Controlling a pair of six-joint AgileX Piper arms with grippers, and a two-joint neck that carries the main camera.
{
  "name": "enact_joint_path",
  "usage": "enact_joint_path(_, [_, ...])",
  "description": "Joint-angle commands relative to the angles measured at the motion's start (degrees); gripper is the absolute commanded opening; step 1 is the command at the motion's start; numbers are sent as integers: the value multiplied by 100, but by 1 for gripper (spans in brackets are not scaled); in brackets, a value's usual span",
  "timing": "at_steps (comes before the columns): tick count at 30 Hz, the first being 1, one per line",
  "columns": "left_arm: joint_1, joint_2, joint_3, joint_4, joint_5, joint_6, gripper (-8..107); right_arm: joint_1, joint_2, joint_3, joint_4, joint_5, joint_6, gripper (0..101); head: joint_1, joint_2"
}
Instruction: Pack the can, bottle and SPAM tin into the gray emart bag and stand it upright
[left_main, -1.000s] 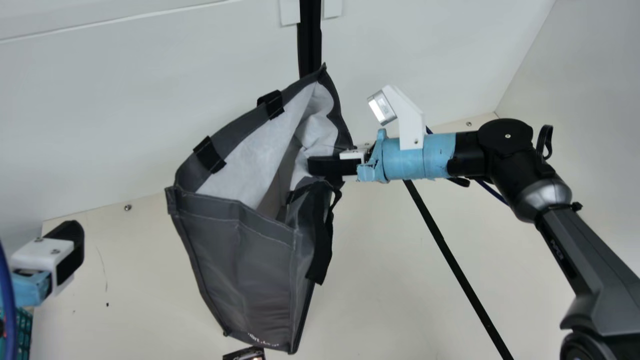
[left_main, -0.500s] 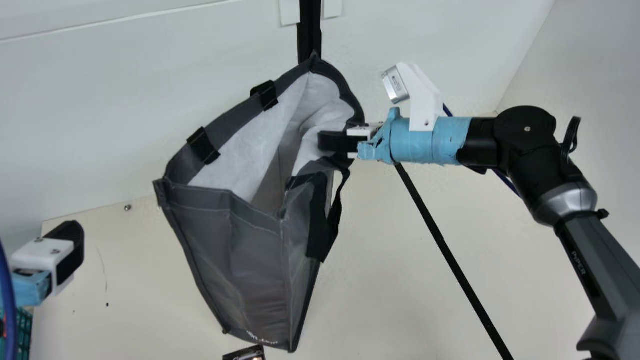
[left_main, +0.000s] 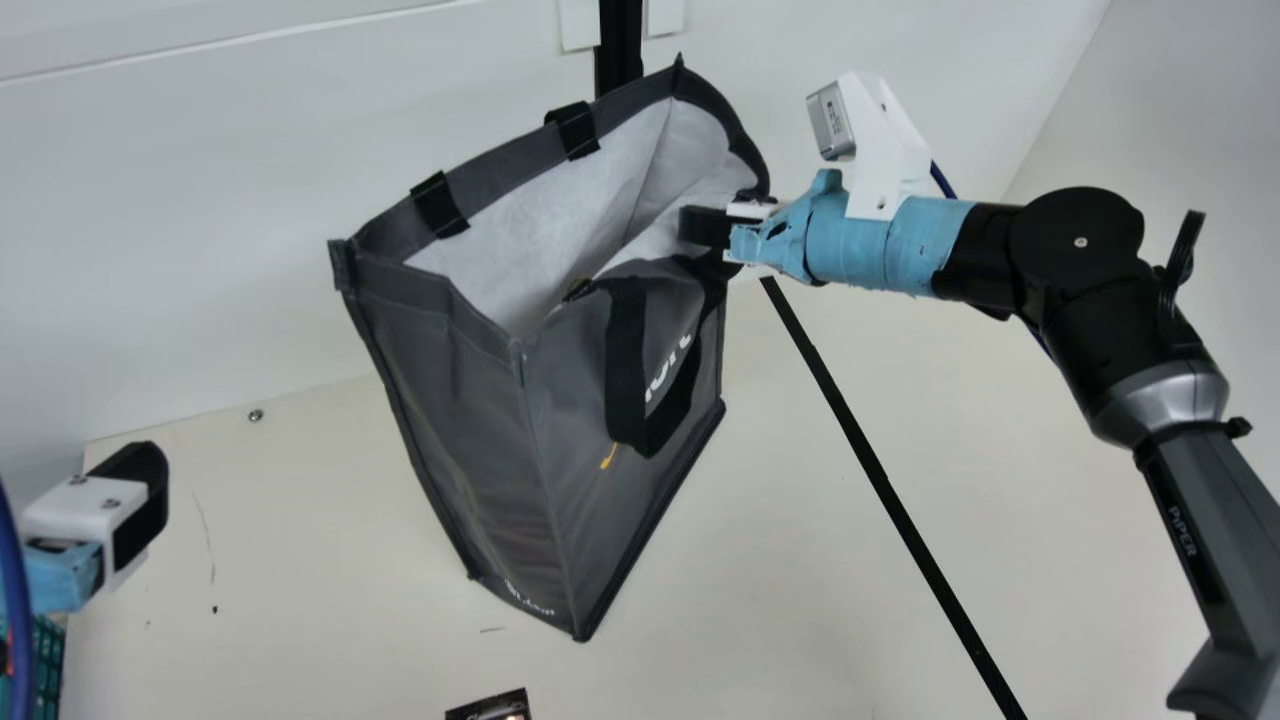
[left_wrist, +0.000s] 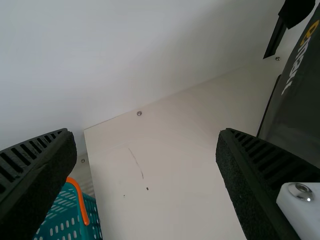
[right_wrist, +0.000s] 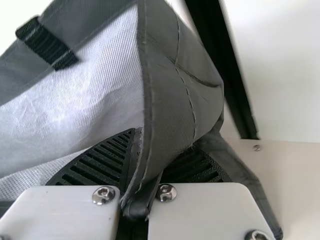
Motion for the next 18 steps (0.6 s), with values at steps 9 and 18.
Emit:
enact_joint_path(9, [0, 0, 0, 0, 0, 0, 90, -280, 8, -123, -507, -368, 301, 0, -130, -5])
enact_joint_path(18, [0, 0, 0, 0, 0, 0, 90, -781, 39, -200, -852, -553, 484, 0, -130, -5])
